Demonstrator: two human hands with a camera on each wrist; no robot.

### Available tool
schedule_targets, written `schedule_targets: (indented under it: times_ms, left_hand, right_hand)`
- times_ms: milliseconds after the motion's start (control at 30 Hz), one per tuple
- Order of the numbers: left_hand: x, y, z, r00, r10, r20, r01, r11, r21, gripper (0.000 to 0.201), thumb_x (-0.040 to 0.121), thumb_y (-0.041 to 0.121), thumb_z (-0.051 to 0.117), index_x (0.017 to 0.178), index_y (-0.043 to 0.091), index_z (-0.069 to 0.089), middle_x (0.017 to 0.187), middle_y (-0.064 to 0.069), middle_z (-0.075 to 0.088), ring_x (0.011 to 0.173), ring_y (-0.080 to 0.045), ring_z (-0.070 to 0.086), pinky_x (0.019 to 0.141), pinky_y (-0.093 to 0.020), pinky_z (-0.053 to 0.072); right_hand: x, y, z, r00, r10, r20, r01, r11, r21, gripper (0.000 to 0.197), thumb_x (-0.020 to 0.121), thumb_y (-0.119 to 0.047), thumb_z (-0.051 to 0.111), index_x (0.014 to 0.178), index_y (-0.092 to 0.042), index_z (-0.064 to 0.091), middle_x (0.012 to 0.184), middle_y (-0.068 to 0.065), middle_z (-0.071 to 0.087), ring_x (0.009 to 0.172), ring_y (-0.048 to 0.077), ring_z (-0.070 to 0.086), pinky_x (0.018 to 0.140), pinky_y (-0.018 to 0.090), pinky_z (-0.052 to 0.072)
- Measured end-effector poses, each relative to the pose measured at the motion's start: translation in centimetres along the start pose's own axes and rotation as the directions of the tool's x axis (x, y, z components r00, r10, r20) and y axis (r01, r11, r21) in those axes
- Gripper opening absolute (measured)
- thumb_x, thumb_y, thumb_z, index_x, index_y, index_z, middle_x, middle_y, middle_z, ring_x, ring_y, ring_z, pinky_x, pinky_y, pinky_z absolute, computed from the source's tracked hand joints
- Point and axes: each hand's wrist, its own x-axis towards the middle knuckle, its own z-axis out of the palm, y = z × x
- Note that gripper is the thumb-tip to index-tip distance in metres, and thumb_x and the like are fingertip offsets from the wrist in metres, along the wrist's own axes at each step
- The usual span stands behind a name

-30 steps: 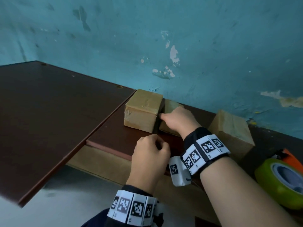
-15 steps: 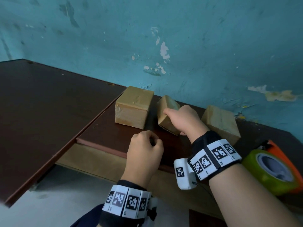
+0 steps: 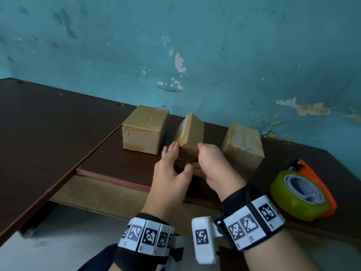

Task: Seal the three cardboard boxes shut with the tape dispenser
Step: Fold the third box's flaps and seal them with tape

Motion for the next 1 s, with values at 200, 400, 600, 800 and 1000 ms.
schedule_targets:
  times_ms: [200,400,600,800,1000]
  left_hand:
    - [0.5,-1.2,1.2,0.973,0.205,-0.102,-0.174,0.951,0.256,0.040,0.091,0.009,0.075,0.131,0.010,0.072,0.143,-0.006,0.065,0.141,-0.030,0.049,0.118,-0.041,0.041]
    - [0.7,-2.1,1.8,0.957,0.289,-0.006,-0.269,0.897,0.350,0.046,0.088,-0.006,0.068,0.131,0.010,0.072,0.143,-0.003,0.064,0.147,-0.024,0.043,0.111,-0.003,0.016]
    - [1.8,-2.1,1.2,0.956,0.251,0.152,-0.284,0.921,0.268,0.059,0.086,-0.008,0.060,0.139,0.016,0.066,0.152,0.004,0.056,0.156,-0.012,0.028,0.120,-0.011,0.017]
    - [2.3,-1.3,0.4,0.916,0.142,0.375,-0.294,0.874,0.387,0.078,0.084,-0.005,0.059,0.156,0.023,0.046,0.167,0.006,0.034,0.161,-0.012,0.007,0.128,-0.027,0.010]
    - [2.7,1.3,-3.0,0.940,0.106,0.324,-0.245,0.871,0.425,0.073,0.097,0.002,0.059,0.163,0.016,0.031,0.174,-0.006,0.014,0.161,-0.019,-0.003,0.122,-0.026,0.004]
  right_hand:
    - [0.2,2.0,-0.8,0.988,-0.144,-0.048,0.143,0.990,-0.015,0.041,0.109,-0.018,0.039,0.145,-0.023,0.057,0.130,0.008,0.067,0.113,0.030,0.068,0.092,0.045,0.062]
    - [0.6,3.0,-1.3,0.977,-0.207,-0.052,0.185,0.943,-0.276,0.039,0.111,-0.035,0.043,0.137,-0.012,0.061,0.131,0.011,0.067,0.116,0.025,0.064,0.102,0.042,0.053]
    - [1.1,3.3,-1.8,0.969,-0.242,-0.060,0.223,0.950,-0.220,0.055,0.113,-0.026,0.038,0.166,-0.027,0.020,0.165,0.005,0.038,0.147,0.028,0.043,0.117,0.040,0.039]
    - [0.5,2.8,-2.1,0.970,-0.234,-0.061,0.204,0.928,-0.312,0.042,0.111,-0.020,0.038,0.144,0.005,0.046,0.144,0.025,0.056,0.128,0.040,0.057,0.109,0.048,0.047]
    - [-2.6,1.7,-4.7,0.966,-0.259,-0.008,0.242,0.912,-0.332,0.042,0.107,-0.008,0.042,0.147,-0.006,0.053,0.148,0.012,0.056,0.132,0.030,0.056,0.111,0.039,0.043]
